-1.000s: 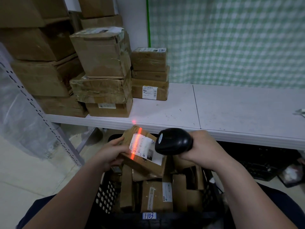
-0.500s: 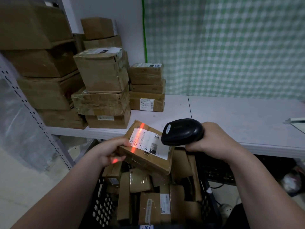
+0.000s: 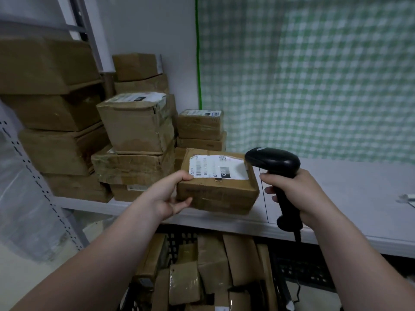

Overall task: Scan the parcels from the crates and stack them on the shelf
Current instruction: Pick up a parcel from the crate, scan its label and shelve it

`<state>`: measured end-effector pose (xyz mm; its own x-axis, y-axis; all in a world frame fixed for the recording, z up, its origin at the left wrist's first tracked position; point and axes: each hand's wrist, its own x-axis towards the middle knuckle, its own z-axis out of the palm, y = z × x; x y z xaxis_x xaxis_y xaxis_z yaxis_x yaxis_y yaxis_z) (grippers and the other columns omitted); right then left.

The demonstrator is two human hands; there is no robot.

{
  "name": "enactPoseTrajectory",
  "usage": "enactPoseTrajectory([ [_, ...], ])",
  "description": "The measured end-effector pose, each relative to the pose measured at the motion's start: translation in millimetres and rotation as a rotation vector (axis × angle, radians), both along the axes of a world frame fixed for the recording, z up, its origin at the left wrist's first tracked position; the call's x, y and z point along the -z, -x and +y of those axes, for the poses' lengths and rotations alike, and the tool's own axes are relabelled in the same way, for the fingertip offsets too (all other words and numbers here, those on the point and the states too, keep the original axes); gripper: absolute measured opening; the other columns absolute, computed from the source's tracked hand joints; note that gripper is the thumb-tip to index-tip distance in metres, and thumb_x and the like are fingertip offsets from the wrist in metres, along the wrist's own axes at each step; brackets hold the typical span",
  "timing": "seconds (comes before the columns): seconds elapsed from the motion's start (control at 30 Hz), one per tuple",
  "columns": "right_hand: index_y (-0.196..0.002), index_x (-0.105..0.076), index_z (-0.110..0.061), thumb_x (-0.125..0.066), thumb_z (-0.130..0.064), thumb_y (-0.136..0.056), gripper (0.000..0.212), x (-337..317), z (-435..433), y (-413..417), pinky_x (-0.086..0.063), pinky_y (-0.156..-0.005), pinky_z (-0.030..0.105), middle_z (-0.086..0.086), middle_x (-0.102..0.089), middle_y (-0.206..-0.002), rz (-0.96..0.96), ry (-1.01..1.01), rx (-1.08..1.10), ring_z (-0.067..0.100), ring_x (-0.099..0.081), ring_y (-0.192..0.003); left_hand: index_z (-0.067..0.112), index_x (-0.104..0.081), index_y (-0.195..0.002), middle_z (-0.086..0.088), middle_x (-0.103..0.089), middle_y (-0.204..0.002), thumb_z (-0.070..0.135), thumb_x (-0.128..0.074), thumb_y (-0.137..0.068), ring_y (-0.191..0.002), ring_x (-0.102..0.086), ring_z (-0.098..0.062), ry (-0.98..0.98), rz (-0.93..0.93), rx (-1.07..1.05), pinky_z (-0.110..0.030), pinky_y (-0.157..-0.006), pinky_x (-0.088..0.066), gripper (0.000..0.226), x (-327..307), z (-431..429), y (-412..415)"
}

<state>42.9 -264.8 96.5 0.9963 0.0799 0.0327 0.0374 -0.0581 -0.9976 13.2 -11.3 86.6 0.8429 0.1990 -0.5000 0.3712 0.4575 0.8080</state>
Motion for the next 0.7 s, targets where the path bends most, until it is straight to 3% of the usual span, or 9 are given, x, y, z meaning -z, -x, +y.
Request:
enactPoseTrajectory([
  [0.13,-0.099,-0.068,-0.016,-0.075,-0.017,-0.08,0.021,-14.6,3.6,-42.9,-0.051,-0.066,0.031,0.008,-0.07,-0.097,0.01,-0.057,-0.002,0.024,-0.066,-0.09,0.014,-0.066,-0.095,-0.006,-0.062,-0.093,0.019,-0.068,-0.081,-0.088,-0.056,-0.017,-0.015,-0.068,-0.025,-0.024,-0.06,-0.056,0.014,-26.7,-16.0,-52.3],
  [0.27,-0.1,-0.065,-0.02,-0.074,-0.018,-0.081,0.021,-38.3,12.7,-97.8,-0.051,-0.069,0.031,0.006,-0.067,-0.105,-0.027,-0.144,0.01,0.021,-0.063,-0.096,0.013,-0.062,-0.09,-0.008,-0.056,-0.092,0.021,-0.071,-0.082,-0.087,-0.054,-0.021,-0.008,-0.142,-0.123,-0.031,-0.086,-0.055,0.014,-64.7,-24.1,-107.3],
  [0.33,-0.099,-0.064,-0.02,-0.073,-0.017,-0.082,0.02,-50.6,20.8,-127.2,-0.05,-0.068,0.03,0.005,-0.066,-0.105,-0.047,-0.175,-0.007,0.02,-0.062,-0.096,0.015,-0.06,-0.102,-0.008,-0.058,-0.1,0.024,-0.072,-0.082,-0.099,-0.055,-0.022,-0.044,-0.192,-0.17,-0.034,-0.092,-0.053,0.025,-80.8,-22.8,-137.3],
  [0.43,-0.097,-0.065,-0.018,-0.073,-0.016,-0.081,0.018,-61.9,37.1,-169.2,-0.05,-0.067,0.029,0.005,-0.066,-0.101,-0.034,-0.178,-0.029,0.02,-0.062,-0.092,0.019,-0.055,-0.116,-0.003,-0.055,-0.105,0.031,-0.069,-0.083,-0.107,-0.05,-0.02,-0.154,-0.272,-0.234,-0.035,-0.093,-0.052,0.038,-99.4,-16.5,-183.2],
  [0.53,-0.097,-0.065,-0.014,-0.072,-0.016,-0.082,0.016,-67.6,56.0,-205.4,-0.049,-0.065,0.028,0.005,-0.064,-0.093,0.005,-0.222,-0.058,0.018,-0.06,-0.085,0.019,-0.054,-0.119,0.0,-0.054,-0.103,0.038,-0.065,-0.084,-0.105,-0.049,-0.019,-0.243,-0.304,-0.324,-0.034,-0.09,-0.051,0.041,-110.7,-9.2,-222.0],
  [0.7,-0.098,-0.066,-0.01,-0.07,-0.021,-0.084,0.018,-82.8,86.0,-255.5,-0.051,-0.059,0.024,0.006,-0.063,-0.083,0.073,-0.321,-0.097,0.018,-0.06,-0.07,0.02,-0.054,-0.11,0.002,-0.052,-0.09,0.047,-0.056,-0.089,-0.078,-0.047,-0.012,-0.256,-0.321,-0.442,-0.03,-0.083,-0.05,0.034,-108.2,1.9,-269.0],
])
